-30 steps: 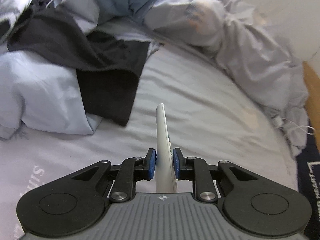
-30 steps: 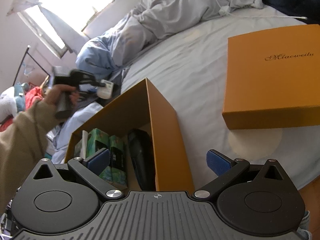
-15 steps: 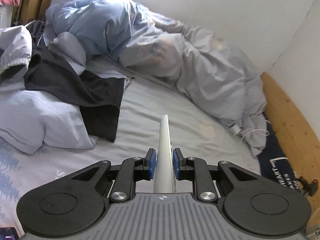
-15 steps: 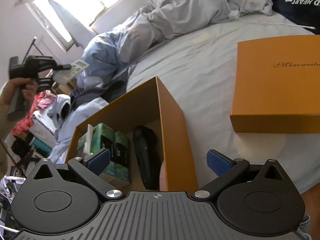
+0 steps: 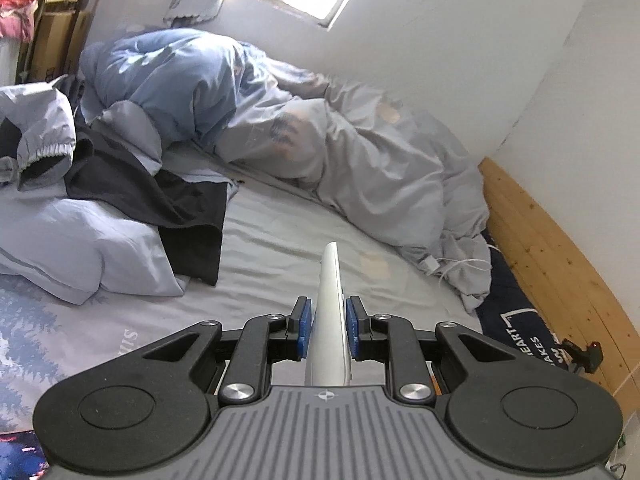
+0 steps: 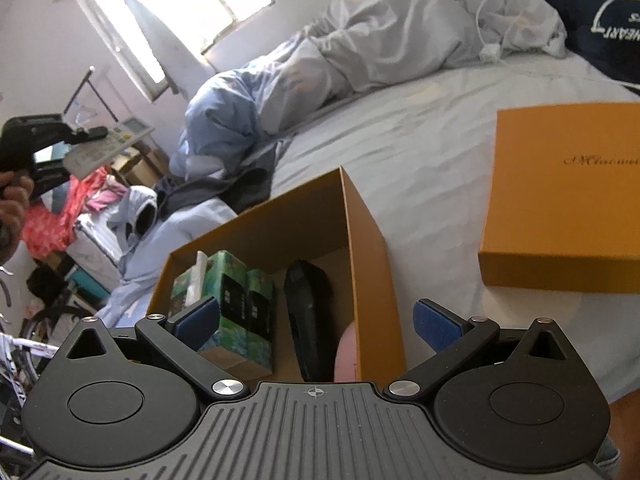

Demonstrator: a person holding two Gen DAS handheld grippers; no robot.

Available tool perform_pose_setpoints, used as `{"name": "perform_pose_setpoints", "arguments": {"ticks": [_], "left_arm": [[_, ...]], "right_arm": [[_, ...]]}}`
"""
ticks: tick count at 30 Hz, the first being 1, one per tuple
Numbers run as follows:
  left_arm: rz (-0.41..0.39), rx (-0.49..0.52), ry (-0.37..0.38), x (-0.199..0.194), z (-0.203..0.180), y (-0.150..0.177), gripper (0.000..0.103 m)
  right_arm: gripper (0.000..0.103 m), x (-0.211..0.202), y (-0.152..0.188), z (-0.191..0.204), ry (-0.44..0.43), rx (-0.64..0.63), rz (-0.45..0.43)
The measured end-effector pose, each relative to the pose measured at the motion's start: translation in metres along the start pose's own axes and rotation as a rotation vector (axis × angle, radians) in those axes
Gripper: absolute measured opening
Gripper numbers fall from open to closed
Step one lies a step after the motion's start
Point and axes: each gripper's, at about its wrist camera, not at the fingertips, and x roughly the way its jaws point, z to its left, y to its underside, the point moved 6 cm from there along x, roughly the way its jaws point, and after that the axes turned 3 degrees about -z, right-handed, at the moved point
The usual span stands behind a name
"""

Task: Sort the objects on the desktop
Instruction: 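Carry the white remote with the left tool toward the cardboard box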

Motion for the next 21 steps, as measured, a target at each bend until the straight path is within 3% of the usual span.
{"name": "perform_pose_setpoints", "arguments": {"ticks": [10,18,21], "left_arm": [[-0.026,0.074,0.015,-0.052,-0.017,0.034,0.022],[0.012,0.071,0.016,-0.062,-0.016,0.069,0.021],[0.011,0.062,0.043,-0.063,-0.017,0.080,0.014]], "right_arm": [[0.103,-0.007,-0.004,0.009,-0.007,-0.045,-0.029],[0.103,-0.009,-0.003,0.016,-0.013,-0.080,-0.033],[0.103,-0.009,-0.001,0.018,-0.012,-0.091,-0.028]]}}
